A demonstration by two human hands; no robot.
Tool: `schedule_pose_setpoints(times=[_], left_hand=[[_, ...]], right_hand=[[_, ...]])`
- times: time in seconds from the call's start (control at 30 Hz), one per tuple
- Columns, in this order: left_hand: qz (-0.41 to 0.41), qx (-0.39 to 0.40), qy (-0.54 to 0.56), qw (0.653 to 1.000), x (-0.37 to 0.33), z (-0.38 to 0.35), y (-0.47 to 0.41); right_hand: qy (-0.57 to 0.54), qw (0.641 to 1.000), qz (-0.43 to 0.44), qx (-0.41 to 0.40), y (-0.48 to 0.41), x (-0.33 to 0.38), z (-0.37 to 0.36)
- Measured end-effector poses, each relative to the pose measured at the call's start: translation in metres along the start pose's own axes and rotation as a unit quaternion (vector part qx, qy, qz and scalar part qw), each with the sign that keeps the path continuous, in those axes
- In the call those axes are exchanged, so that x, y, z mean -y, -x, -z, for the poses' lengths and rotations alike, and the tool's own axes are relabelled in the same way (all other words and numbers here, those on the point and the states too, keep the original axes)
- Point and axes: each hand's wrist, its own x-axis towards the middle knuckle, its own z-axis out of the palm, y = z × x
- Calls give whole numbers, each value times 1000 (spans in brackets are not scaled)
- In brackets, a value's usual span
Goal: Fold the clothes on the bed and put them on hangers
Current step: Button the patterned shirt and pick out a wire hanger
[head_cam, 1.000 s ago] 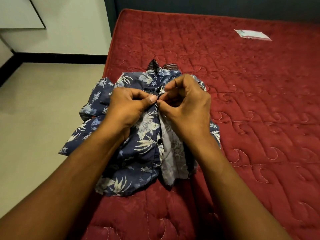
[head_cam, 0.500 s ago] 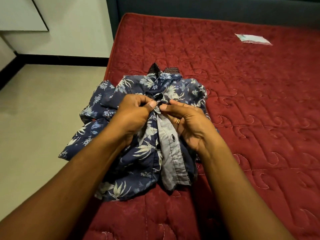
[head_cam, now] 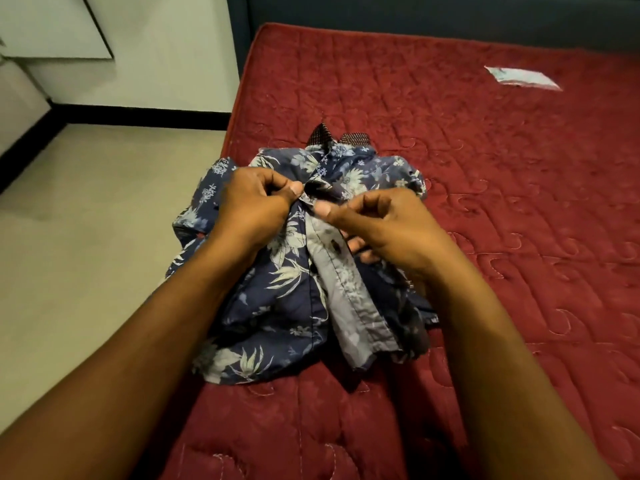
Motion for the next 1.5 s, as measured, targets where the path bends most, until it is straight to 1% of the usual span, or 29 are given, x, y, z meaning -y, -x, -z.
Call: schedule_pose_setpoints(times=[0.07,0.1,0.13,0.17,0.2,0.23,0.27,0.3,0.33,0.37,0.4,0.47,0.53,0.57,0.63,0.7,0.73,0.83,0.87,0.93,1.0,1.07,1.13,1.17,1.23,1.33,1.4,1.47,1.5], left_hand=[[-5,-14,-9,1000,1,1,-1],[-7,-15,-12,1000,1,0,-1],[-9,-13,-13,1000,1,-1,-1],[-11,-7,-11,1000,1,-2,-1],[-14,1,-7,1000,0,-3,0],[-17,7,-4,1000,0,-3,0],[-23,10,-3,1000,-1,-3,-1],[-32,8,-8,999,-1,-3,-1],[-43,1,-19,999,-1,-3,-1],[-53,-8,-32,998,-1,-3,-2],[-59,-17,-42,997,0,-3,-3],[-61,-26,-45,997,1,-3,-3],[-60,-31,-47,997,2,-4,-3],[-61,-32,-48,996,2,-4,-3],[-63,-30,-49,996,2,-4,-3],[-64,-24,-45,997,1,-4,-2],[-66,-21,-44,997,1,-5,-2],[-72,-11,-36,997,0,-5,-1],[-75,-6,-33,997,-1,-5,-1],[-85,-3,-29,996,-1,-5,0],[-88,-12,-27,996,-1,-4,-2],[-89,-19,-21,996,-1,-1,-4],[-94,-28,-22,995,0,1,-6],[-96,-35,-23,995,0,2,-6],[-114,-58,-18,992,-5,5,-4],[-206,-86,-52,973,-24,11,7],[-240,-45,-58,968,-37,14,16],[-221,35,-66,972,-43,16,22],[-199,71,-92,973,-44,16,24]], right_hand=[[19,999,-7,45,4,4,2],[11,999,-6,49,4,4,4],[10,999,4,31,5,5,7],[48,998,38,-14,4,5,13],[127,984,96,-84,2,5,19],[215,949,169,-156,1,5,25],[274,908,242,-205,2,7,28],[296,879,301,-223,4,9,28],[298,867,336,-216,6,10,27],[291,874,340,-190,8,11,25],[280,894,317,-147,8,9,22],[258,938,229,-36,7,4,18],[221,961,157,56,6,-3,13],[204,966,134,80,5,-5,9],[199,971,106,82,4,-8,3],[227,967,87,72,6,-5,-2],[247,965,76,55,7,-2,-3],[320,946,38,-29,8,0,-5],[327,944,25,-42,8,-1,-5],[292,956,9,-16,6,-4,-6],[222,975,12,20,3,-8,-10],[153,988,24,16,1,-9,-12],[44,998,27,20,2,-6,-13],[-19,999,23,18,2,-5,-14],[-133,991,16,-12,1,-3,-16],[-253,966,-1,-60,-2,-3,-18],[-305,950,-19,-68,0,-2,-18],[-336,939,-30,-72,0,0,-18],[-343,936,-34,-72,1,1,-18]])
